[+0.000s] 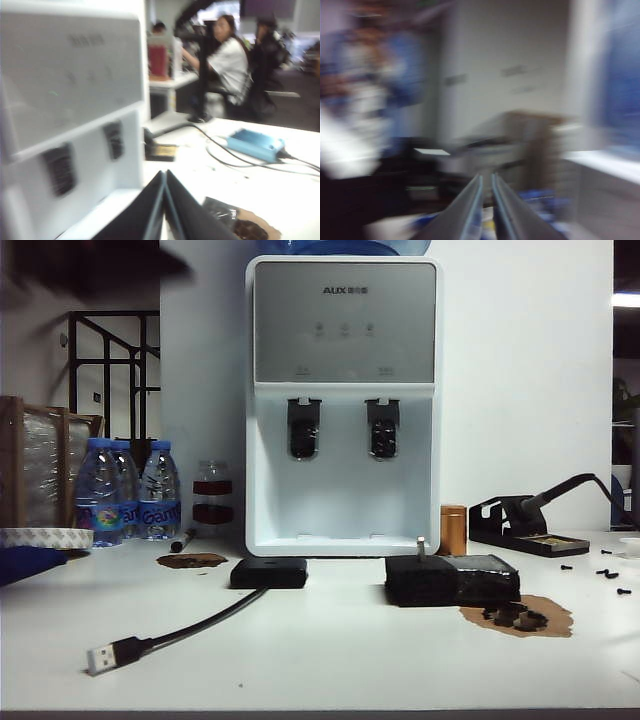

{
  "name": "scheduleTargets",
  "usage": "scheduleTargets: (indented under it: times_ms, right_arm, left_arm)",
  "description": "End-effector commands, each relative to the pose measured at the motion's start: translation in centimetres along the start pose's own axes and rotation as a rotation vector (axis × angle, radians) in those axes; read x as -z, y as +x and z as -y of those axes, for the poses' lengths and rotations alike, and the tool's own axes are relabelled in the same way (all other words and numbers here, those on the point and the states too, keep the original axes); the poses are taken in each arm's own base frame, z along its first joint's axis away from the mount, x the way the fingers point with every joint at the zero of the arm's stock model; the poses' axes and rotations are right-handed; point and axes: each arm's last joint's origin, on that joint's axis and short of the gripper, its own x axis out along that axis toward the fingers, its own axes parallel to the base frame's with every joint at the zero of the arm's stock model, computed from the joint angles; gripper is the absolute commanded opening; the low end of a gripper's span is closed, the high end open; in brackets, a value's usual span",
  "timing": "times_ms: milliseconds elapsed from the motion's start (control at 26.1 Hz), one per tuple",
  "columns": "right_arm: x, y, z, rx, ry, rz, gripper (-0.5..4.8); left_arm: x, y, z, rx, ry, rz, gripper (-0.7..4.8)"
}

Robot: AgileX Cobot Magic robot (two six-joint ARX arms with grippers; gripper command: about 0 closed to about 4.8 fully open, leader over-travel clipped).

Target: Take the USB flash drive out of the black sponge and insert it into the slot on top of the black USB adpator box.

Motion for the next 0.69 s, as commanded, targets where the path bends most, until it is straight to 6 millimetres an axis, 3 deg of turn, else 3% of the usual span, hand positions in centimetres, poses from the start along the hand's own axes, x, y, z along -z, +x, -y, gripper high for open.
scheduleTargets:
  times_ms: [38, 153, 191, 382, 497, 574, 650, 688]
  right_arm:
    - [0.2, 1.2, 1.2, -0.26, 0.191, -0.094, 0.41]
    - [0.1, 2.2, 1.9, -0.281, 0.242, -0.071, 0.36]
    - [0.3, 3.2, 2.4, -0.217, 0.341, -0.035, 0.34]
    - [2.6, 7.1, 3.0, -0.038, 0.29, 0.023, 0.21]
    - [4.6, 10.5, 1.0, 0.351, 0.096, -0.064, 0.27]
    - [5.1, 13.6, -3.0, 0.607, -0.145, -0.116, 0.35]
    - [5.5, 14.6, -3.7, 0.778, -0.113, -0.104, 0.39]
    - [6.3, 14.8, -3.3, 0.847, -0.046, -0.086, 0.82]
  left_arm:
    - [1.2, 4.2, -2.5, 0.116, 0.054, 0.009, -0.04]
    - [3.3, 7.7, -5.0, 0.143, 0.015, -0.023, -0.04]
    - [4.3, 9.2, -6.0, 0.156, -0.002, -0.038, -0.04]
    - [6.0, 11.1, -7.3, 0.308, -0.02, -0.037, -0.04]
    - [6.7, 12.6, -5.4, 0.383, -0.046, -0.061, -0.04]
    - [7.3, 14.4, -2.6, 0.426, 0.004, -0.098, -0.04]
    - [7.6, 15.5, -0.9, 0.406, 0.057, -0.123, -0.04]
    - [7.6, 16.0, 0.0, 0.395, 0.075, -0.136, -0.04]
